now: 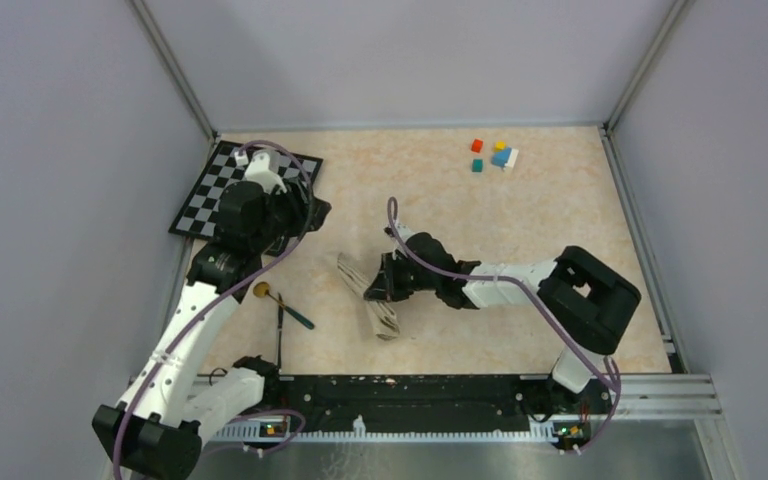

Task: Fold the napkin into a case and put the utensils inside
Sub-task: Turn over the smaller rectangle-folded napkin at the center of the board.

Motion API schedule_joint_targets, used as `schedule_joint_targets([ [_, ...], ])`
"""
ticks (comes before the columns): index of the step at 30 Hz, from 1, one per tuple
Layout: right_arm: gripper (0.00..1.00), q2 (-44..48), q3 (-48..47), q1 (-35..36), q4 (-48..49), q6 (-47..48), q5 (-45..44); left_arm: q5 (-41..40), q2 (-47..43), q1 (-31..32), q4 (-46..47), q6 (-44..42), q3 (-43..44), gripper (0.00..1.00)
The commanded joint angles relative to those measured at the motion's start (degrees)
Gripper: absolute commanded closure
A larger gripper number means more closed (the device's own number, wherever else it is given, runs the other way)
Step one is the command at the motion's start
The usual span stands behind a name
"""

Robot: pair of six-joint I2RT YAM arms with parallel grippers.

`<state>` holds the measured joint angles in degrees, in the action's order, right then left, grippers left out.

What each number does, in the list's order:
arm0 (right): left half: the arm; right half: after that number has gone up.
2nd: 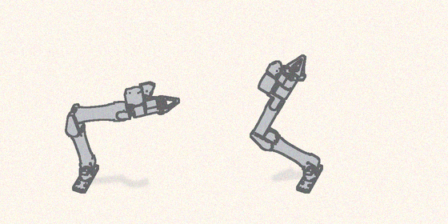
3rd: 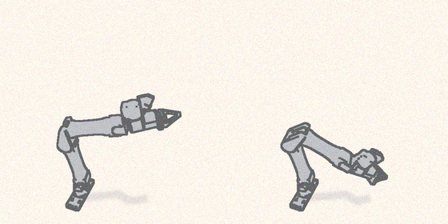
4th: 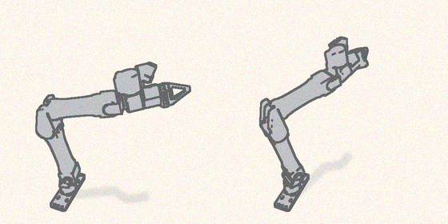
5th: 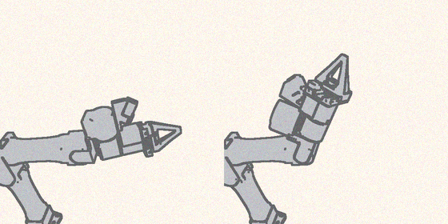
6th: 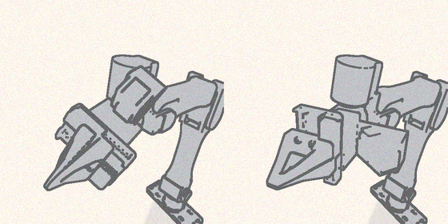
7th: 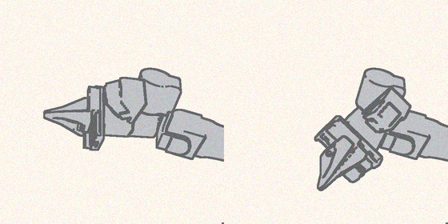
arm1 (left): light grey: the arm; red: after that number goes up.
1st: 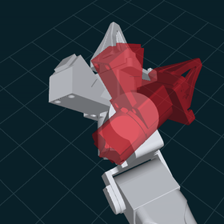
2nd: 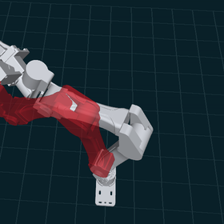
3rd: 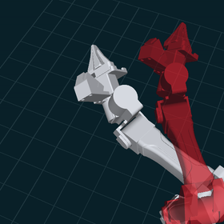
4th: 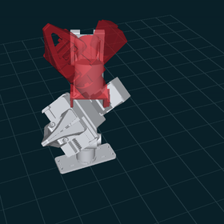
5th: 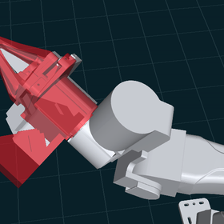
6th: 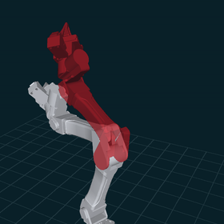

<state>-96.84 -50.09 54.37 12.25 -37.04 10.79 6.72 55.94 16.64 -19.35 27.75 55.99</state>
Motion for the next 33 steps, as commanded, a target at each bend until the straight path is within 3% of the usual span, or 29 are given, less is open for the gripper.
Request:
schedule_joint_targets([
  [1, 1.0, -4.08, 5.82, -2.06, 29.4, -22.07, 19.07, 0.65, -3.1, 0.04, -6.94, -1.21, -0.62, 0.44],
  [5, 1.0, -13.05, 12.44, -4.94, 55.56, -37.39, 23.35, 4.09, -3.72, -0.01, -7.84, -1.56, -1.32, 0.45],
  [9, 1.0, -17.71, 17.75, -7.92, 69.06, -42.36, 23.85, 8.63, -3.74, 0.1, -5.73, -0.37, -3.27, 0.46],
  [16, 1.0, -20.48, 24.91, -15.54, 74.89, -41.61, 27.35, 12.7, -1.69, 0.12, -2.61, 2.16, -5.94, 0.46],
  [20, 0.81, -21.39, 28.63, -21.34, 76.67, -39.78, 31.97, 17.56, 1.62, 0.59, 1.21, 4.49, -8.31, 0.46],
  [22, 0.69, -18.96, 29.88, -25.76, 70.95, -34.96, 35.62, 18.11, 3.87, 1.57, 2.28, 4.92, -8.93, 0.46],
  [24, 0.62, -12.65, 31.33, -30.09, 58.46, -26.47, 37.34, 18.44, 6.45, 2.66, 4.02, 5.3, -9.7, 0.46],
  [26, 0.56, -3.51, 29.42, -32.92, 34.83, -13.54, 36.54, 20.03, 8.77, 3.66, 7.01, 6.71, -10.67, 0.46],
  [28, 0.52, 8.09, 23.74, -31.74, 6.06, 1.82, 27.2, 21.0, 11.2, 5.68, 11.03, 8.27, -11.57, 0.47],
  [29, 0.49, 12.62, 21.21, -30.03, -3.29, 6.33, 20.18, 21.12, 12.68, 6.67, 13.11, 9.11, -12.17, 0.47],
  [31, 0.48, 18.84, 17.93, -26.76, -13.07, 10.09, 11.45, 21.21, 16.07, 8.03, 17.6, 10.95, -12.63, 0.5],
  [33, 0.48, 22.32, 15.35, -22.96, -17.51, 10.22, 10.48, 21.04, 19.69, 9.2, 21.77, 12.16, -12.74, 0.53],
])
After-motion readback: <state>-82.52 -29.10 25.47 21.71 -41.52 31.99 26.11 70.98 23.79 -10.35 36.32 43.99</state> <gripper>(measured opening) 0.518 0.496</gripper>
